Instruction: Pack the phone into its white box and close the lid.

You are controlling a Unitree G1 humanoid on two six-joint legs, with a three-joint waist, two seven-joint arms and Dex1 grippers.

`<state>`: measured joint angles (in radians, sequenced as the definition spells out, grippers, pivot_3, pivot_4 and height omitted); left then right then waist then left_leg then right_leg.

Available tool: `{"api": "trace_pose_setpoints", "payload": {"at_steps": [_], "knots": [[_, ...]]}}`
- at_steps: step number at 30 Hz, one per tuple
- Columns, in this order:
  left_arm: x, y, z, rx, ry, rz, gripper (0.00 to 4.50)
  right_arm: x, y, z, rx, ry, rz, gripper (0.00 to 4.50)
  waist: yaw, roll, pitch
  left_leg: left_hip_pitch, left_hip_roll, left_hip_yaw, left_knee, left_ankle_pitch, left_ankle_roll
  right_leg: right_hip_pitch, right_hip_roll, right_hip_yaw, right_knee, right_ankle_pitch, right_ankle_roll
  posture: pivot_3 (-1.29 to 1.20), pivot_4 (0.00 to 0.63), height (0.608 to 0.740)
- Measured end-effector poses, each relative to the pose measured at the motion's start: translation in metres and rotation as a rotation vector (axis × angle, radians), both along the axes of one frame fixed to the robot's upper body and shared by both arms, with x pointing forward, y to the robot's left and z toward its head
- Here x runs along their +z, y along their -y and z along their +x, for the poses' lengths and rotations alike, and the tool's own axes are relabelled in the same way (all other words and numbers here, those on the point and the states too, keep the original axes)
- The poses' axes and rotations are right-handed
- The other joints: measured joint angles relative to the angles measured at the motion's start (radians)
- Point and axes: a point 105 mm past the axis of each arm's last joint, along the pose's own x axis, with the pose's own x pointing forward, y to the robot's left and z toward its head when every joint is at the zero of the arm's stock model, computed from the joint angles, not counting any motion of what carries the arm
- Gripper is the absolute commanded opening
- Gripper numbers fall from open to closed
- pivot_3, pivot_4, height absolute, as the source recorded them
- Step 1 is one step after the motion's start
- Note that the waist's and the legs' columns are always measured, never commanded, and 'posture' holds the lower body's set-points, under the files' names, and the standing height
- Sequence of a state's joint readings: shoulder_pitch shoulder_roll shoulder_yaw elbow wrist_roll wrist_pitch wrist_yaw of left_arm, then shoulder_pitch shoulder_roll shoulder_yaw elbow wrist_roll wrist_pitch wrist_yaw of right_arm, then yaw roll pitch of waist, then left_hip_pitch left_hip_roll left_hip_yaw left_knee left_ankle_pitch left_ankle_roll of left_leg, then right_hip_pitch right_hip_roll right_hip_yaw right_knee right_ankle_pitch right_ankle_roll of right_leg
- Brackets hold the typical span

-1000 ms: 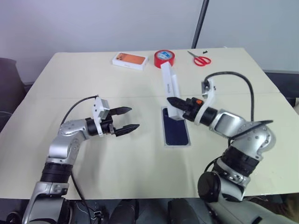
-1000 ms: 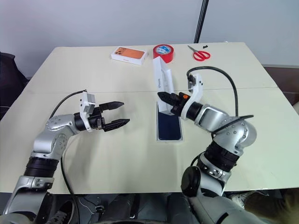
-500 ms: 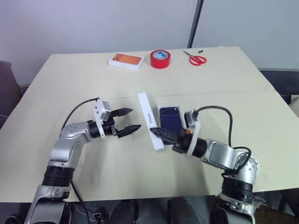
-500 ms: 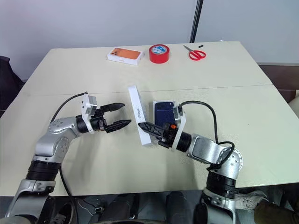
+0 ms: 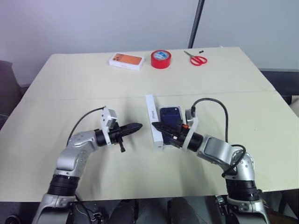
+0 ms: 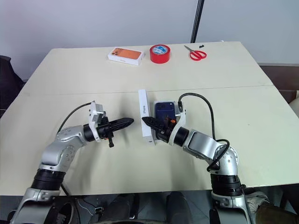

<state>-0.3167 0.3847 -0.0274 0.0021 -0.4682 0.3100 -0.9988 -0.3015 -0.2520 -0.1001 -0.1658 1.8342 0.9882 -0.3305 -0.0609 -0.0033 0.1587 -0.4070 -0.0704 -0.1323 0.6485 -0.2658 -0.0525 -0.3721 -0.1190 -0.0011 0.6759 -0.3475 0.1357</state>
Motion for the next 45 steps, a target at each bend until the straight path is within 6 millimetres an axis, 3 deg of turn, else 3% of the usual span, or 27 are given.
{"api": "trace_pose_setpoints", "payload": {"at_steps": [4, 7, 11, 15, 18, 21, 24, 26, 28, 31, 34, 37, 45], "knots": [[-0.004, 0.015, 0.006, 0.025, 0.014, -0.017, 0.05, -0.001, 0.005, 0.006, -0.045, 0.015, -0.005, 0.0, 0.006, 0.0, 0.0, 0.0, 0.0, 0.0, 0.0, 0.0, 0.0, 0.0, 0.0, 0.0, 0.0, 0.0, 0.0, 0.0, 0.15, 0.74], [-0.006, 0.03, 0.009, 0.019, 0.011, -0.038, 0.0, -0.001, 0.009, 0.007, -0.059, 0.019, 0.005, 0.88, 0.011, 0.0, 0.0, 0.0, 0.0, 0.0, 0.0, 0.0, 0.0, 0.001, 0.0, 0.0, 0.0, 0.0, 0.0, 0.0, 0.15, 0.74], [0.002, 0.054, 0.018, -0.006, 0.04, -0.062, 0.0, 0.008, 0.04, 0.012, -0.13, 0.123, -0.093, 2.88, 0.023, 0.0, 0.0, -0.001, -0.002, 0.001, 0.002, -0.001, 0.001, 0.002, -0.001, 0.0, -0.003, 0.0, 0.0, 0.0, 0.15, 0.74], [0.008, 0.068, 0.025, -0.02, 0.071, -0.066, 0.0, 0.024, 0.089, 0.012, -0.298, 0.19, -0.097, 2.88, 0.026, -0.001, 0.0, -0.001, -0.002, 0.001, 0.0, -0.001, 0.002, 0.003, 0.0, -0.002, -0.006, 0.0, 0.0, 0.0, 0.15, 0.74], [0.004, 0.074, 0.026, -0.029, 0.055, -0.069, 0.0, 0.019, 0.107, 0.002, -0.325, 0.213, -0.192, 2.88, 0.016, -0.001, 0.0, 0.0, -0.002, 0.002, 0.001, -0.001, 0.002, 0.004, 0.0, -0.002, -0.006, 0.0, 0.0, 0.0, 0.15, 0.74], [0.002, 0.086, 0.023, -0.065, 0.055, -0.074, 0.0, 0.019, 0.122, 0.002, -0.34, 0.3, -0.398, 2.88, 0.016, -0.001, 0.0, 0.001, -0.002, 0.003, 0.001, -0.002, 0.004, 0.004, 0.001, -0.001, -0.005, 0.0, 0.0, 0.0, 0.15, 0.74], [-0.002, 0.089, 0.021, -0.077, 0.047, -0.054, 0.0, 0.015, 0.124, 0.009, -0.357, 0.385, -0.55, 2.88, 0.016, -0.001, 0.0, 0.001, -0.002, 0.003, 0.001, -0.001, 0.004, 0.004, 0.001, -0.001, -0.005, 0.0, 0.0, 0.0, 0.15, 0.74], [-0.004, 0.087, 0.023, -0.074, 0.037, -0.039, 0.0, 0.008, 0.12, 0.014, -0.343, 0.442, -0.655, 2.38, 0.017, -0.001, 0.0, 0.001, -0.002, 0.003, 0.001, -0.001, 0.003, 0.004, 0.001, -0.001, -0.005, 0.0, 0.0, 0.0, 0.15, 0.74], [-0.004, 0.083, 0.026, -0.069, 0.029, -0.019, 0.0, 0.0, 0.117, 0.018, -0.332, 0.486, -0.746, 1.63, 0.018, -0.001, 0.0, 0.001, -0.002, 0.002, 0.001, -0.001, 0.003, 0.004, 0.001, -0.001, -0.005, 0.0, 0.0, 0.0, 0.15, 0.74], [-0.006, 0.07, 0.031, -0.041, 0.002, 0.014, 0.0, -0.009, 0.115, 0.024, -0.318, 0.581, -0.909, 0.09, 0.018, -0.001, 0.0, 0.001, -0.002, 0.002, 0.001, -0.001, 0.002, 0.004, 0.001, -0.001, -0.005, 0.0, 0.0, 0.0, 0.15, 0.74], [-0.011, 0.05, 0.036, 0.002, -0.021, 0.064, 0.0, -0.018, 0.119, 0.031, -0.322, 0.64, -1.048, 0.04, 0.017, -0.001, 0.0, 0.001, -0.002, 0.001, 0.001, 0.0, 0.002, 0.004, 0.001, -0.001, -0.005, 0.0, 0.0, 0.0, 0.15, 0.74], [-0.017, 0.042, 0.036, 0.018, -0.05, 0.096, 0.0, -0.026, 0.124, 0.036, -0.296, 0.7, -1.186, 0.04, 0.019, -0.001, 0.0, 0.001, -0.002, 0.001, 0.001, 0.0, 0.002, 0.004, 0.0, -0.001, -0.006, 0.0, 0.0, 0.0, 0.15, 0.74], [-0.04, 0.06, 0.029, -0.038, -0.167, 0.17, 0.0, -0.026, 0.115, 0.039, -0.226, 0.778, -1.216, 0.04, 0.022, -0.001, 0.0, 0.001, -0.002, 0.001, 0.001, 0.0, 0.002, 0.004, 0.0, -0.002, -0.006, 0.0, 0.0, 0.0, 0.15, 0.74]]}}
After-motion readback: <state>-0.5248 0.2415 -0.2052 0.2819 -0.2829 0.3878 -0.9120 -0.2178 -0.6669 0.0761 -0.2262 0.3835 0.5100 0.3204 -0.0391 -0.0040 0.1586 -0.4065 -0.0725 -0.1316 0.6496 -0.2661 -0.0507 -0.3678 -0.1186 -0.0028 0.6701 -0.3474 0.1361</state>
